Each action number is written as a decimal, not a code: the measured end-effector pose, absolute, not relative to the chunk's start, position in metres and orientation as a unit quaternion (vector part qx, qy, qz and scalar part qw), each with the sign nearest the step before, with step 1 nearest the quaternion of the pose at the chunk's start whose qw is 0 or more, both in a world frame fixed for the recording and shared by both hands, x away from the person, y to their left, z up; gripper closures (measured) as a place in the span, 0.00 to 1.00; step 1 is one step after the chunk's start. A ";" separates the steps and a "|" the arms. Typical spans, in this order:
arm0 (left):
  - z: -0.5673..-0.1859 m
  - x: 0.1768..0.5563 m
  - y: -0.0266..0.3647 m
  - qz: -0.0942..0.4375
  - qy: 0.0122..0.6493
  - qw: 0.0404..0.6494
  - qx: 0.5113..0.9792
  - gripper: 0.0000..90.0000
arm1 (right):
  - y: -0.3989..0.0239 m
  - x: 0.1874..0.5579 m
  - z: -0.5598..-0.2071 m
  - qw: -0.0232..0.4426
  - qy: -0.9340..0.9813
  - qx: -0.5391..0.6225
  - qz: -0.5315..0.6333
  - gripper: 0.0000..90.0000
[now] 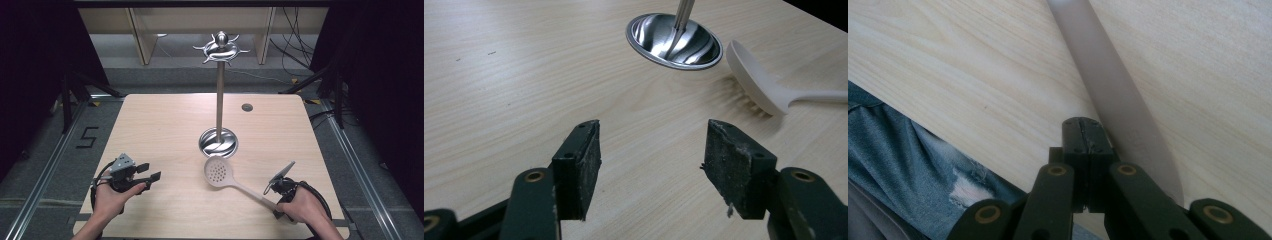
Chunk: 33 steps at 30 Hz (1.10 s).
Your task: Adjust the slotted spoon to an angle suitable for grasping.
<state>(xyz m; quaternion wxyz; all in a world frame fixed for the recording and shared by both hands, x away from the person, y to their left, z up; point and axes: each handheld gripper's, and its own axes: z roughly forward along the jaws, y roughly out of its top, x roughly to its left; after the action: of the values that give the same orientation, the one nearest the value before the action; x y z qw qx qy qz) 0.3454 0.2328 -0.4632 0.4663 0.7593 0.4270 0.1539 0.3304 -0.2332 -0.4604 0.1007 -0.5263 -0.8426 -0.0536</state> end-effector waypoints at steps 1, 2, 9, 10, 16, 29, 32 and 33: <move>-0.463 0.346 0.233 0.154 0.425 0.469 0.759 0.43 | -0.232 0.329 -0.461 0.100 -0.836 -0.538 -0.051 1.00; -0.463 0.346 0.233 0.154 0.425 0.469 0.759 0.43 | -0.232 0.329 -0.461 0.100 -0.836 -0.538 -0.051 1.00; -0.463 0.346 0.233 0.154 0.425 0.470 0.758 0.43 | -0.236 0.332 -0.468 0.088 -0.830 -0.550 -0.032 1.00; -0.463 0.346 0.233 0.154 0.425 0.469 0.758 0.43 | -0.237 0.334 -0.468 0.080 -0.833 -0.547 -0.031 1.00; -0.463 0.346 0.234 0.154 0.425 0.469 0.759 0.43 | -0.242 0.350 -0.468 0.053 -0.821 -0.568 -0.014 1.00; -0.463 0.346 0.235 0.154 0.420 0.471 0.760 0.43 | -0.253 0.399 -0.468 0.007 -0.790 -0.612 -0.036 1.00; -0.463 0.346 0.235 0.155 0.421 0.471 0.760 0.43 | -0.255 0.405 -0.469 -0.004 -0.791 -0.610 -0.042 1.00; -0.463 0.346 0.235 0.155 0.421 0.471 0.760 0.43 | -0.256 0.408 -0.467 0.001 -0.792 -0.610 -0.036 1.00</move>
<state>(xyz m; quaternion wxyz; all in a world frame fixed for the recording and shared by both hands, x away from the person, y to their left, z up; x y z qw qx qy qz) 0.3463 0.2349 -0.4629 0.4705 0.7602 0.4205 0.1546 0.4075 -0.2558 -0.4668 0.0010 -0.6101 -0.7915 -0.0356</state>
